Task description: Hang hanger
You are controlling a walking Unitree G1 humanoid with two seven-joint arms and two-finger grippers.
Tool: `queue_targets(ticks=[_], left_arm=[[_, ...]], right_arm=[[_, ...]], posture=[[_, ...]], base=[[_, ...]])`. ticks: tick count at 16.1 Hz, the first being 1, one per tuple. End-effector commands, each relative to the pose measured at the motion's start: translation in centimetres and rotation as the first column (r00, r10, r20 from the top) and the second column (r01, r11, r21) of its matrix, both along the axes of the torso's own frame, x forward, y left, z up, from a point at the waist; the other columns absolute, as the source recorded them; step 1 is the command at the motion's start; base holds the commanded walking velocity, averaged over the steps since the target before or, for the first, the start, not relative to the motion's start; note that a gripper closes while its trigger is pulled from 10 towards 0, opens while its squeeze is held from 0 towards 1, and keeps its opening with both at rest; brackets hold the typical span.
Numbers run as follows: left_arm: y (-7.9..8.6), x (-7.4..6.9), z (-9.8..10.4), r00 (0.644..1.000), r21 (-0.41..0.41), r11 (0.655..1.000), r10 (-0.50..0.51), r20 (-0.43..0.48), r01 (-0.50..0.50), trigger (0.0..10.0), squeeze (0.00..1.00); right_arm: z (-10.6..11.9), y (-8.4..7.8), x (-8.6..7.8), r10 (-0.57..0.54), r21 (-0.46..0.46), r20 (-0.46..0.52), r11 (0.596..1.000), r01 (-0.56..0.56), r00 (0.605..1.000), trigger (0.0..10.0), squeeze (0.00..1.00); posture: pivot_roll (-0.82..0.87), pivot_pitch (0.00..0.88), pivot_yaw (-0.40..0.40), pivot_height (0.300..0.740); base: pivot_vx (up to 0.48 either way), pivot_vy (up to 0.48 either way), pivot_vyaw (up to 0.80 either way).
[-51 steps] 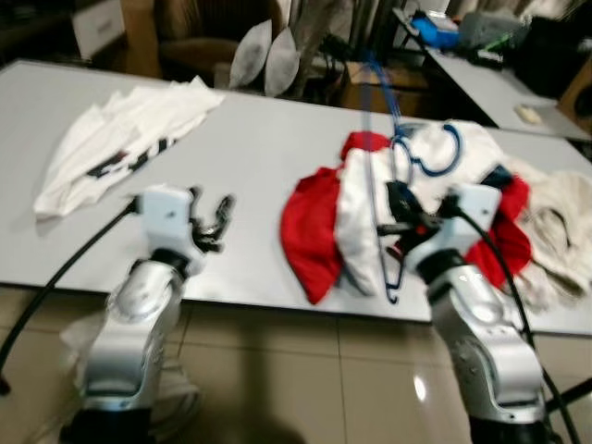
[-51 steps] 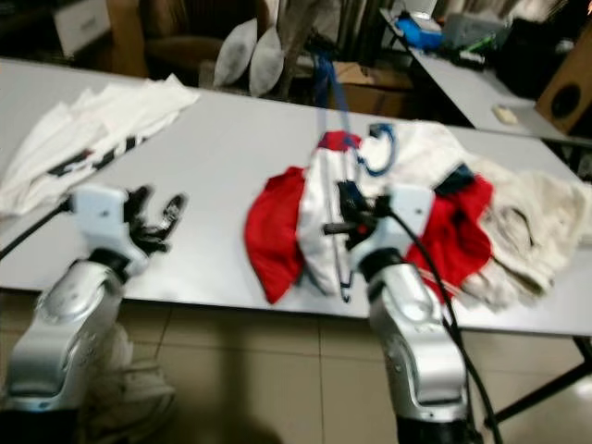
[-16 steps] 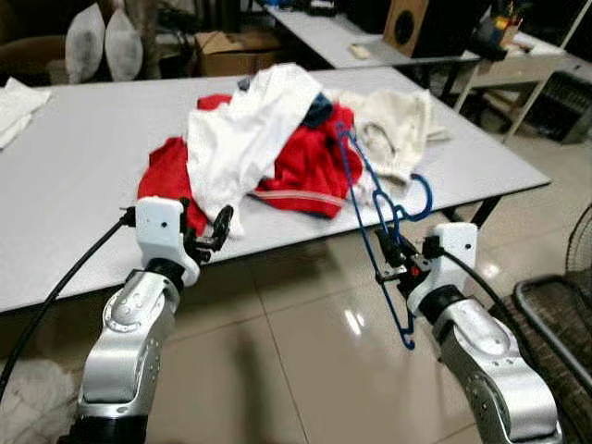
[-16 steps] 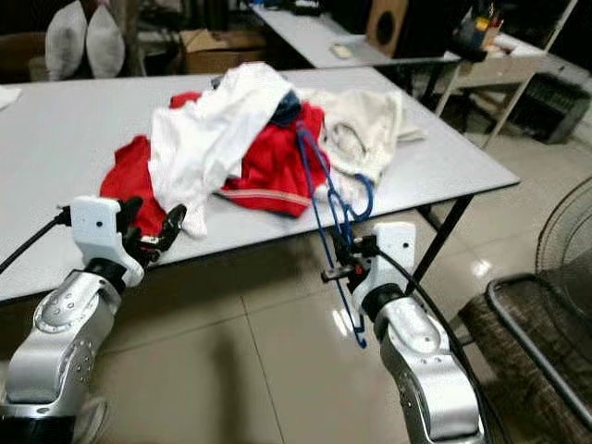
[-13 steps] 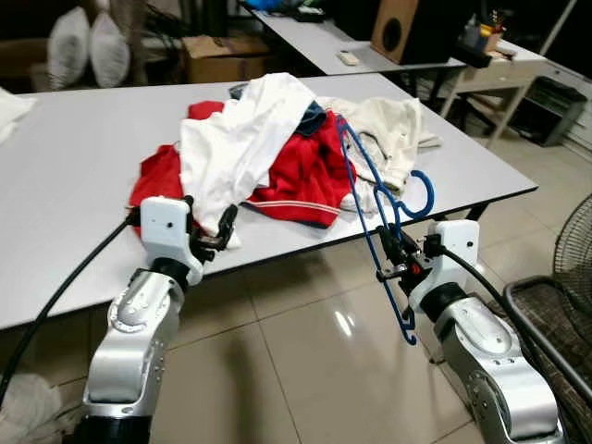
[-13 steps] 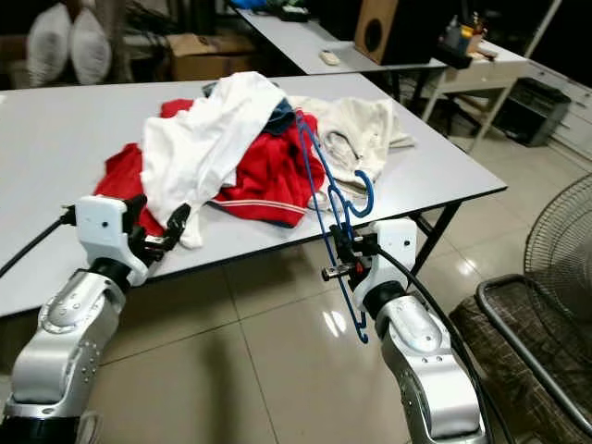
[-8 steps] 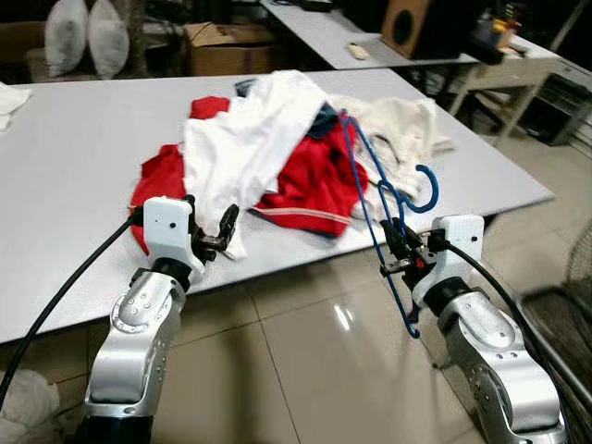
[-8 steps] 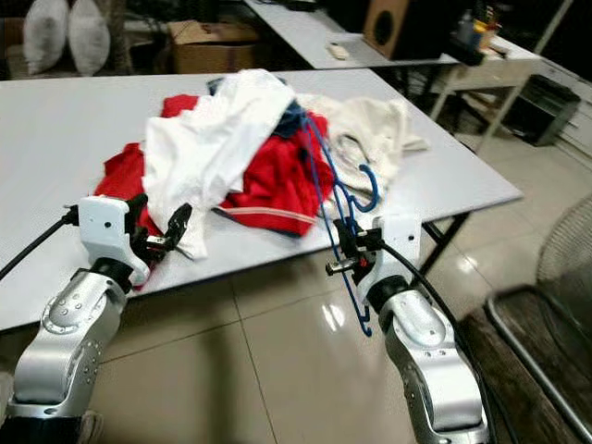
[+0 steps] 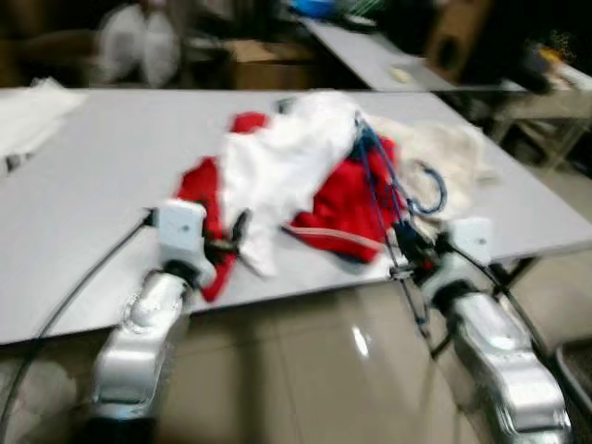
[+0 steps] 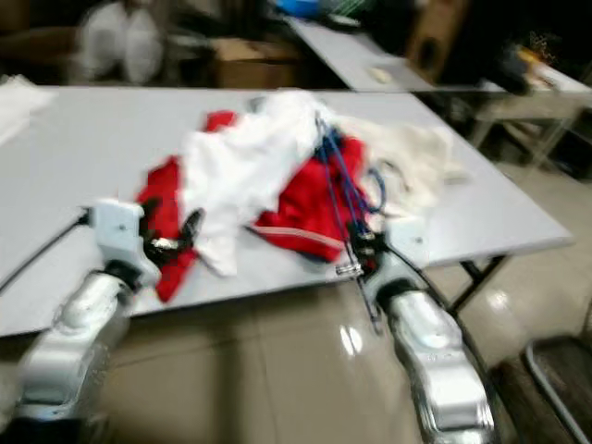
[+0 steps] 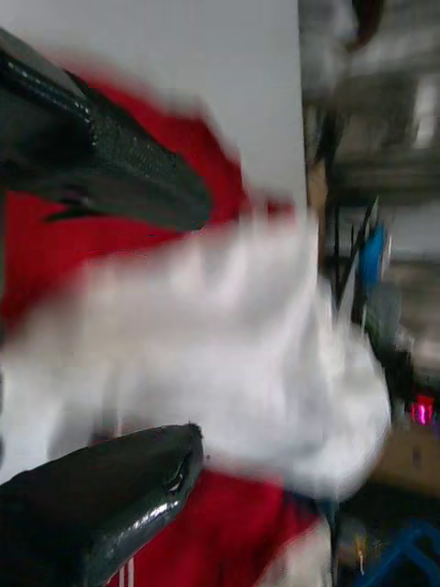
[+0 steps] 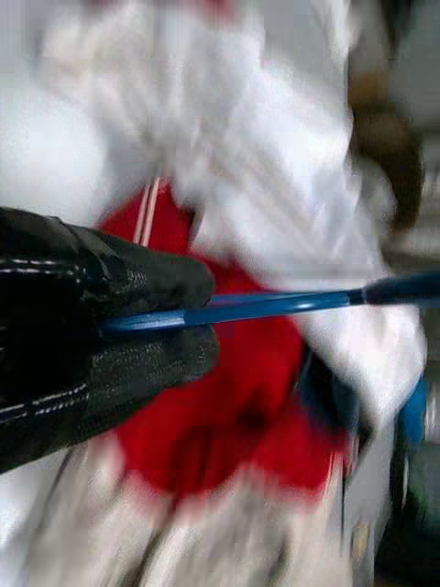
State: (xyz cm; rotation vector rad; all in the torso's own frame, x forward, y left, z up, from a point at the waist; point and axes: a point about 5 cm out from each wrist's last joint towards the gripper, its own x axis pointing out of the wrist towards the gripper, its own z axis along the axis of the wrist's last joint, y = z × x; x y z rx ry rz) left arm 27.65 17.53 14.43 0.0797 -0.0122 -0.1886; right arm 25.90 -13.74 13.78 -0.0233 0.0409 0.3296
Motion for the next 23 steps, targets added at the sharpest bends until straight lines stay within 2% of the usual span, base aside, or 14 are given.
queue_targets(ticks=[1, 4, 5, 6, 7, 9, 10, 11, 12, 13, 14, 18, 19, 23], left_arm=[[-1.2, 0.2, 0.1, 0.999, -0.012, 0.999, -0.036, 0.006, 0.036, 10.0, 0.09], [-1.6, -0.1, 0.2, 0.994, -0.013, 0.994, -0.104, 0.025, 0.105, 10.0, 0.09], [-1.9, -0.2, 0.3, 0.988, -0.006, 0.988, -0.155, 0.028, 0.155, 10.0, 0.96], [-2.1, -0.2, 0.5, 0.974, 0.022, 0.974, -0.224, 0.042, 0.224, 10.0, 1.0], [-2.1, -0.2, 0.5, 0.974, 0.022, 0.974, -0.224, 0.042, 0.224, 10.0, 1.0], [-2.3, 0.7, -0.6, 0.951, 0.238, 0.921, -0.307, -0.044, 0.308, 10.0, 1.0], [-2.4, 1.2, -1.1, 0.947, 0.294, 0.9, -0.313, -0.077, 0.322, 10.0, 0.73], [-2.5, 1.4, -1.4, 0.939, 0.314, 0.885, -0.328, -0.104, 0.344, 10.0, 0.44], [-2.5, 1.4, -1.6, 0.937, 0.324, 0.879, -0.33, -0.117, 0.35, 10.0, 0.07], [-2.4, 1.8, -2.2, 0.94, 0.357, 0.87, -0.306, -0.15, 0.34, 10.0, 0.0], [-2.3, 2.0, -2.6, 0.943, 0.369, 0.869, -0.288, -0.163, 0.33, 6.9, 0.0], [-2.3, 2.0, -2.6, 0.943, 0.369, 0.869, -0.288, -0.163, 0.33, 6.9, 0.0], [-1.9, 2.4, -3.1, 0.964, 0.396, 0.881, -0.211, -0.165, 0.26, 0.0, 0.0], [-1.2, 2.6, -3.5, 0.98, 0.45, 0.874, -0.127, -0.153, 0.184, 0.0, 0.0]], right_arm=[[0.1, -1.3, -0.1, -0.039, -0.027, 0.012, 0.999, 0.039, 0.999, 10.0, 0.0], [0.0, -1.5, -0.1, -0.044, -0.007, 0.007, 0.999, 0.044, 0.999, 10.0, 0.0], [-0.1, -1.6, -0.1, -0.043, -0.008, 0.006, 0.999, 0.043, 0.999, 10.0, 0.0], [-0.1, -1.9, 0.1, -0.048, -0.012, 0.005, 0.999, 0.048, 0.999, 10.0, 0.0], [-0.1, -1.9, 0.1, -0.048, -0.012, 0.005, 0.999, 0.048, 0.999, 10.0, 0.0], [0.0, -2.6, 0.3, -0.067, -0.016, 0.007, 0.998, 0.067, 0.998, 10.0, 0.0], [0.0, -2.7, 0.3, -0.073, -0.015, 0.008, 0.997, 0.073, 0.997, 10.0, 0.0], [0.0, -2.7, 0.2, -0.08, -0.013, 0.009, 0.997, 0.08, 0.997, 10.0, 0.0], [-0.1, -2.7, 0.1, -0.083, -0.012, 0.009, 0.996, 0.083, 0.996, 10.0, 0.0], [-0.2, -2.6, -0.3, -0.093, -0.01, 0.007, 0.996, 0.093, 0.996, 10.0, 0.0], [-0.3, -2.6, -0.5, -0.096, -0.011, 0.005, 0.995, 0.096, 0.995, 10.0, 0.0], [-0.3, -2.6, -0.5, -0.096, -0.011, 0.005, 0.995, 0.096, 0.995, 10.0, 0.0], [-0.6, -2.3, -0.8, -0.103, -0.014, -0.001, 0.995, 0.103, 0.995, 10.0, 0.0], [-0.6, -2.1, -0.6, -0.086, -0.027, 0.002, 0.996, 0.086, 0.996, 10.0, 0.0]], posture=[[-0.08, 0.0, -0.098, 0.74], [-0.08, 0.0, -0.104, 0.74], [-0.08, 0.0, -0.107, 0.74], [-0.08, 0.0, -0.107, 0.74], [-0.08, 0.0, -0.107, 0.74], [-0.08, 0.0, -0.1, 0.74], [-0.09, 0.0, -0.093, 0.74], [-0.09, 0.0, -0.084, 0.74], [-0.09, 0.0, -0.081, 0.74], [-0.1, 0.0, -0.06, 0.74], [-0.11, 0.0, -0.057, 0.74], [-0.11, 0.0, -0.057, 0.74], [-0.12, 0.0, -0.044, 0.74], [-0.12, 0.0, -0.05, 0.74]], base=[[0.337, 0.0, 0.0], [0.107, 0.0, 0.0], [0.0, 0.0, 0.0], [0.0, 0.0, 0.0], [0.0, 0.0, 0.0], [0.0, 0.0, 0.0], [0.0, 0.0, 0.0], [0.0, 0.0, 0.0], [0.0, 0.0, 0.0], [0.0, 0.0, 0.0], [0.0, 0.0, 0.0], [0.0, 0.0, 0.0], [0.0, 0.0, 0.0], [0.0, 0.0, 0.0]])
